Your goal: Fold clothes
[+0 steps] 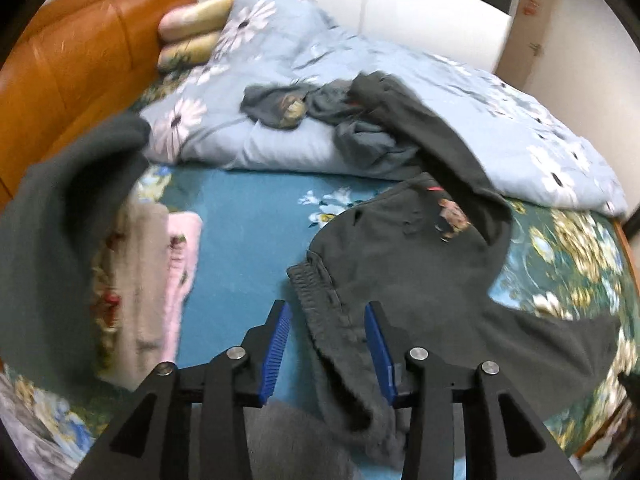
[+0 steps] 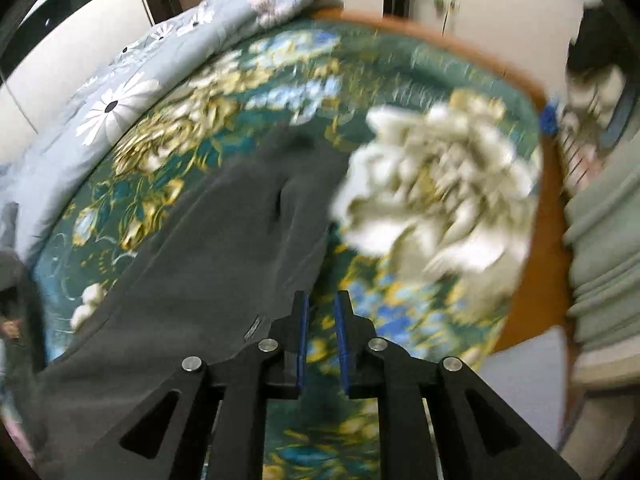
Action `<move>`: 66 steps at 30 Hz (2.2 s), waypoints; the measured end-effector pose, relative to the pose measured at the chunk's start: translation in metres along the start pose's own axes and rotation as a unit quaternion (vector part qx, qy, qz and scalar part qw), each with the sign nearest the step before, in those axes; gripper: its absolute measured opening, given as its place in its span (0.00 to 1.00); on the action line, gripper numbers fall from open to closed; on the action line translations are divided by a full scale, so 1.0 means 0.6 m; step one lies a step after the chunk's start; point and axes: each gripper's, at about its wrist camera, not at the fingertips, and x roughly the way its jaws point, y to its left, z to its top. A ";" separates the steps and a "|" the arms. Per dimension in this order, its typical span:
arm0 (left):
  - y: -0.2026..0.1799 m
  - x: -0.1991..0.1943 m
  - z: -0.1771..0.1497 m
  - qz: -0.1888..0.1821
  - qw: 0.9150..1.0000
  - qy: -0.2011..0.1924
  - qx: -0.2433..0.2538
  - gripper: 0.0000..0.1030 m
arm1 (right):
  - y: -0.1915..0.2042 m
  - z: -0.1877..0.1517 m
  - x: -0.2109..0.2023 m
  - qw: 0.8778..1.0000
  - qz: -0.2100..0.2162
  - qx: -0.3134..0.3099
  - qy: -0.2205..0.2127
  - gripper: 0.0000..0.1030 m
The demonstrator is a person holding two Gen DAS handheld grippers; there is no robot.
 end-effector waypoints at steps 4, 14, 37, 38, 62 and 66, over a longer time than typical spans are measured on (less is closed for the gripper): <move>-0.008 0.079 0.035 -0.004 0.999 0.005 -0.039 0.44 | 0.112 0.030 -0.049 0.995 0.013 -0.098 -0.028 0.13; 0.026 0.211 0.070 -0.055 0.991 0.004 -0.124 0.45 | 0.644 0.008 -0.147 0.903 0.185 -0.381 -0.071 0.61; 0.079 0.263 0.080 -0.096 0.979 0.043 -0.174 0.54 | 1.067 -0.049 -0.086 0.854 0.170 -0.483 -0.094 0.04; 0.080 0.263 0.080 -0.096 0.979 0.042 -0.175 0.54 | 1.044 -0.020 -0.098 0.862 0.184 -0.462 -0.096 0.04; 0.094 0.296 0.066 -0.069 0.976 0.094 -0.182 0.54 | 0.409 0.271 0.149 0.991 0.128 0.046 0.012 0.04; 0.093 0.307 0.062 -0.095 0.971 0.115 -0.189 0.54 | 0.453 0.306 0.111 0.991 0.132 -0.001 -0.015 0.04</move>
